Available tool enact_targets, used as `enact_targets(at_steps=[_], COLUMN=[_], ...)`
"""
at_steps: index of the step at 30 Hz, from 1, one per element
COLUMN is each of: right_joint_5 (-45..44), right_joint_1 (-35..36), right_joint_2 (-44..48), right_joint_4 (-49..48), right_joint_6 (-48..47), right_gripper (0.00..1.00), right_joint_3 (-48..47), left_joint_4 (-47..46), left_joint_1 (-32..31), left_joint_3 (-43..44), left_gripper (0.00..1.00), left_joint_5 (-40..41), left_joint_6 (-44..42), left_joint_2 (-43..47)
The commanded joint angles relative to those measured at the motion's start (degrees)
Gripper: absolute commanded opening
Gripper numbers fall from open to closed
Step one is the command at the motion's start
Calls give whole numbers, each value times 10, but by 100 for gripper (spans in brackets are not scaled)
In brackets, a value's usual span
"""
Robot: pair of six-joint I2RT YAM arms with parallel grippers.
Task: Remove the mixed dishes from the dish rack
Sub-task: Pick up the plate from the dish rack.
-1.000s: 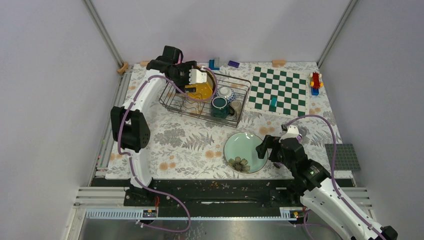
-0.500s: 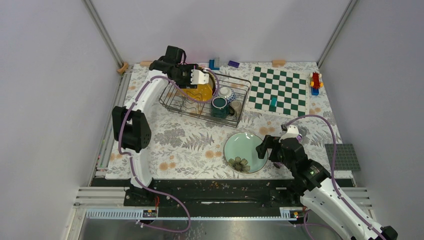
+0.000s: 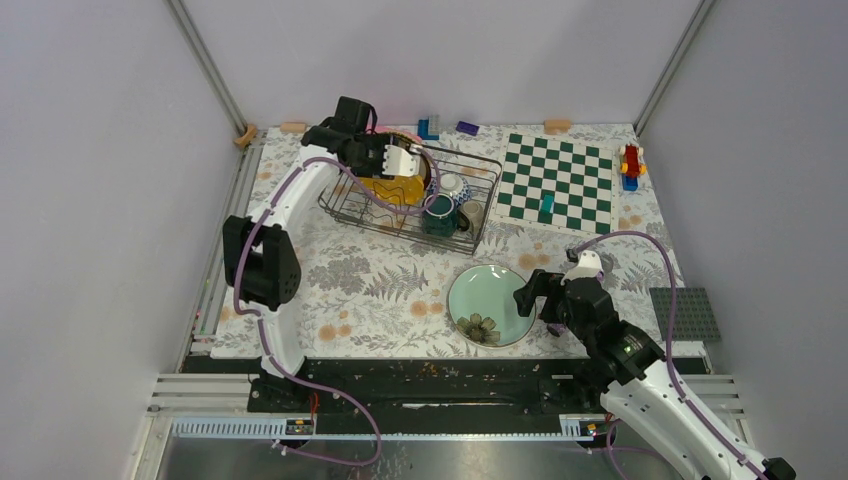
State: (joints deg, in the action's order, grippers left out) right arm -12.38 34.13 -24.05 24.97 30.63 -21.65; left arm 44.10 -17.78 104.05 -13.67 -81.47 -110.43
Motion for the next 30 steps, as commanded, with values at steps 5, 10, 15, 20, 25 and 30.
enact_targets(at_steps=[5, 10, 15, 20, 25, 30], right_joint_5=[-5, -8, -10, -17, -17, -14], right_joint_1=[1, 0, 0, 0, 0, 0], right_joint_2=[-3, -9, -6, -9, -10, -7], right_joint_4=[-16, -18, -22, -21, -23, -24], right_joint_6=[-15, -17, -17, -17, -17, -16], right_gripper=[99, 99, 99, 99, 99, 99], right_joint_3=[-15, -16, -12, -11, -12, -10], left_joint_4=[51, 41, 21, 7, 0, -19], left_joint_1=[-14, -22, -23, -26, -29, -36], left_joint_3=[-24, -18, -11, -16, -28, -45], left_gripper=[46, 46, 44, 39, 30, 22], left_joint_5=[23, 29, 37, 52, 71, 98], left_joint_6=[-16, -18, -5, -5, -5, -3], left_joint_2=[9, -9, -28, -31, -13, 10])
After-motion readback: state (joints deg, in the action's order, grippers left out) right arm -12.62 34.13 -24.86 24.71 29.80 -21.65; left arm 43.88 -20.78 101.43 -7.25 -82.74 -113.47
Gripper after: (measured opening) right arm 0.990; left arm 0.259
